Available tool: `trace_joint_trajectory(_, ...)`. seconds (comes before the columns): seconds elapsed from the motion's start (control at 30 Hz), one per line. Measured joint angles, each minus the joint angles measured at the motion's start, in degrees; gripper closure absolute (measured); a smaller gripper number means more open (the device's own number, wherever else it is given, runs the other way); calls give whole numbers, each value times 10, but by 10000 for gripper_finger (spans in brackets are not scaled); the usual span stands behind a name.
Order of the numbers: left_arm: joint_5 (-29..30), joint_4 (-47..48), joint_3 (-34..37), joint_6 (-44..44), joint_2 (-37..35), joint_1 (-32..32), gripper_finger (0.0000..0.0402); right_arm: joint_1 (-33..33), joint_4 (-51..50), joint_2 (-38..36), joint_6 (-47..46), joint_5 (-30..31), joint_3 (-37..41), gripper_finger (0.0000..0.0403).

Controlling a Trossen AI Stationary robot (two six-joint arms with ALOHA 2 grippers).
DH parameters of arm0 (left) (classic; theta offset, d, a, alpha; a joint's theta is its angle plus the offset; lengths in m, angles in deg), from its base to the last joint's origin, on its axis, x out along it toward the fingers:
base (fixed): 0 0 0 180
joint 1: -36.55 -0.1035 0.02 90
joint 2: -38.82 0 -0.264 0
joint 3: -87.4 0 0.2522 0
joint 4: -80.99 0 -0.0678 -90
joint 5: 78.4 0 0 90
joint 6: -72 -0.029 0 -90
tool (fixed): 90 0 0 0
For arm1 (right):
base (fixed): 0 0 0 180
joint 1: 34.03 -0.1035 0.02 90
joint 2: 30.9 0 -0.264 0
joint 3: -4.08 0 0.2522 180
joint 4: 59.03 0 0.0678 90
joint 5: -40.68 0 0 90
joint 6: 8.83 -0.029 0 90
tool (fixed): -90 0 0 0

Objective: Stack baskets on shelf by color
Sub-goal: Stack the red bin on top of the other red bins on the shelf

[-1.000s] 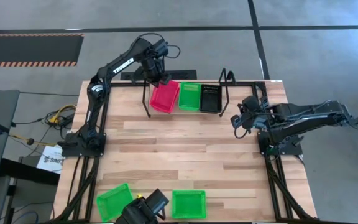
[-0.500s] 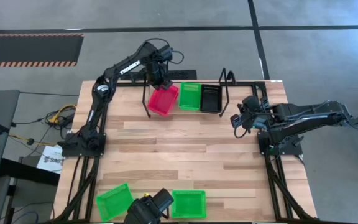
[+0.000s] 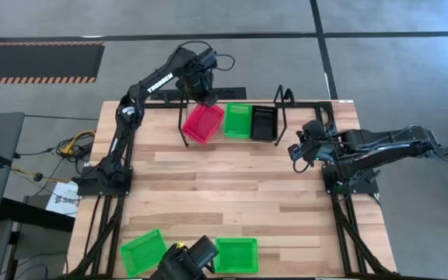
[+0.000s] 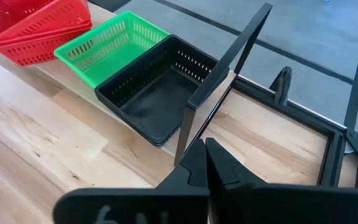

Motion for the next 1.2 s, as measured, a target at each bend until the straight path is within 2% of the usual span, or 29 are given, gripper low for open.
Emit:
trace_joint_trajectory(0.1,-32,4,9,15,-19,-1,289,0,-2,0,5,0,0,403)
trace_joint_trajectory(0.23,-44,5,8,50,-47,4,273,0,-4,0,14,-1,0,403)
trace_joint_trajectory(0.4,-11,5,8,68,-100,31,275,5,6,0,39,-15,0,403)
trace_joint_trajectory(0.53,17,5,7,103,-161,93,284,16,63,0,97,-60,0,403)
trace_joint_trajectory(0.6,70,4,11,124,-192,145,287,24,128,7,146,-88,0,403)
trace_joint_trajectory(0.77,274,5,30,210,-250,314,294,53,348,64,272,-204,-1,403)
trace_joint_trajectory(0.9,440,4,62,295,-275,461,299,85,482,149,316,-341,-1,403)
trace_joint_trajectory(1.0,545,3,102,363,-287,553,309,99,535,227,321,-417,-10,403)
trace_joint_trajectory(1.1,590,3,162,434,-306,608,330,100,530,306,338,-438,-57,403)
trace_joint_trajectory(1.2,557,4,251,485,-337,615,366,87,517,373,375,-458,-125,403)
